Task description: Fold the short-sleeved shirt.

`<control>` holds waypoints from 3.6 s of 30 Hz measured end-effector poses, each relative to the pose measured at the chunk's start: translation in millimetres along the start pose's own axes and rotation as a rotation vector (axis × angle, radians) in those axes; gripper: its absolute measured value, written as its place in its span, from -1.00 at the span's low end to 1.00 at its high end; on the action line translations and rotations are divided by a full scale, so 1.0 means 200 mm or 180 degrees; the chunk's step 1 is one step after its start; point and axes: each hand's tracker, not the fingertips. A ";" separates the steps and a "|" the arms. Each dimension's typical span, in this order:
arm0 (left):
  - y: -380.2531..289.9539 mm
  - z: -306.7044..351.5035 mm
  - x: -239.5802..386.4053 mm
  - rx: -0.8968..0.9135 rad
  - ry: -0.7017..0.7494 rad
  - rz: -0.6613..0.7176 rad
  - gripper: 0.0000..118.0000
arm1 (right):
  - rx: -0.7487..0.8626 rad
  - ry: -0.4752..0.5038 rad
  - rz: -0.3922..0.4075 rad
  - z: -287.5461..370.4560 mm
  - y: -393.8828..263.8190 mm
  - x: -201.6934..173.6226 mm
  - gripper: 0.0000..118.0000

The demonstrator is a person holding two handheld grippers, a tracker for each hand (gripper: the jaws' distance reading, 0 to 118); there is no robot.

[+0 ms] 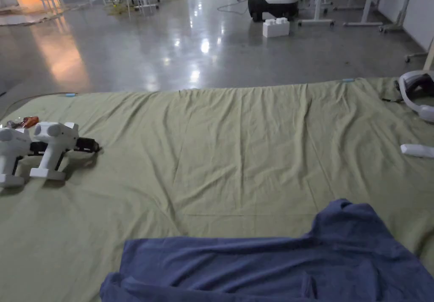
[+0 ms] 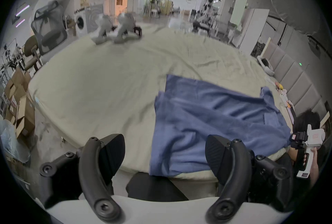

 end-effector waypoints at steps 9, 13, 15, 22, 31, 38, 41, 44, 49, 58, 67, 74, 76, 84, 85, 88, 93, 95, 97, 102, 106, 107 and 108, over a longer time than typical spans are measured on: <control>0.20 0.67 0.27 0.1715 -0.0051 -0.0278 0.79 | 0.1422 0.0829 0.0188 0.64 0.02 -0.16 0.61; 0.27 0.83 0.39 0.2105 -0.0071 -0.0486 0.79 | 0.2128 0.0708 0.0759 0.81 0.01 -0.34 0.81; 0.28 0.87 0.44 0.2239 -0.0123 -0.0604 0.79 | 0.2239 0.0590 0.0913 0.81 0.00 -0.42 0.87; 0.31 0.88 0.54 0.2288 -0.0199 -0.0626 0.79 | 0.2348 0.0791 0.1428 0.87 -0.06 -0.65 0.86; 0.30 0.90 0.56 0.2345 -0.0170 -0.0626 -0.97 | 0.2512 0.0564 0.1866 0.95 -0.11 -0.81 -0.90; 0.34 0.91 0.57 0.2265 -0.0251 -0.0693 -0.98 | 0.2638 0.0494 0.1928 0.94 -0.14 -0.91 -0.96; 0.35 0.88 0.57 0.2217 -0.0314 -0.0623 -0.98 | 0.2680 0.0392 0.2127 0.94 -0.16 -0.96 -0.96; 0.36 0.83 0.55 0.2077 -0.0443 -0.0519 -0.98 | 0.2631 0.0462 0.2125 0.91 -0.14 -0.94 -0.96; 0.43 0.55 0.45 0.1447 -0.0620 -0.0306 0.16 | 0.2424 0.0517 0.2020 0.83 -0.11 -0.91 -0.96; 0.57 -0.61 0.23 -0.0305 -0.0535 0.0002 0.35 | 0.1534 0.0641 0.1714 0.56 -0.05 -0.74 -0.96; 0.58 -1.26 0.20 -0.1015 -0.0064 -0.0178 -0.34 | 0.1039 0.0370 0.1312 0.37 0.01 -0.55 -0.96; 0.51 -1.32 0.39 -0.1054 0.0221 -0.0894 -0.87 | 0.0827 0.0350 0.1137 0.25 0.11 -0.47 -0.95; 0.52 -1.37 0.37 -0.1162 0.0200 -0.0820 -0.88 | 0.0788 0.0416 0.1071 0.18 0.22 -0.47 -0.93; 0.57 -1.37 0.37 -0.1347 0.0189 -0.0824 -0.88 | -0.0048 -0.0087 0.0642 -0.46 0.83 -0.34 0.94; 0.57 -1.37 0.37 -0.1356 0.0191 -0.0829 -0.88 | -0.0152 -0.0099 0.0606 -0.53 0.87 -0.33 0.94; 0.57 -1.38 0.37 -0.1361 0.0174 -0.0900 -0.88 | -0.0301 -0.0344 0.0643 -0.73 0.97 -0.27 0.94; 0.57 -1.38 0.35 -0.1352 0.0151 -0.0860 -0.88 | -0.0617 -0.0834 0.1413 -0.93 0.89 -0.34 0.49; 0.55 -1.37 0.36 -0.1316 0.0169 -0.0869 -0.88 | -0.0434 -0.0747 0.1491 -0.89 0.87 -0.39 0.02; 0.55 -1.35 0.36 -0.1265 0.0175 -0.0868 -0.89 | -0.0449 -0.0691 0.1455 -0.85 0.88 -0.39 -0.69; 0.63 -0.98 0.28 -0.0713 -0.0281 -0.0532 -0.90 | -0.0210 -0.0264 0.1274 -0.56 0.84 -0.35 -0.91; 0.62 -0.52 0.17 -0.0404 -0.0599 -0.0289 -0.90 | 0.0078 0.0001 0.1361 -0.17 0.64 -0.34 -0.91; 0.57 -0.42 0.14 -0.0357 -0.0612 -0.0247 -0.90 | 0.0147 0.0072 0.1332 -0.08 0.57 -0.34 -0.91; 0.52 -0.35 0.11 -0.0326 -0.0637 -0.0241 -0.90 | 0.0189 0.0099 0.1324 -0.02 0.51 -0.31 -0.91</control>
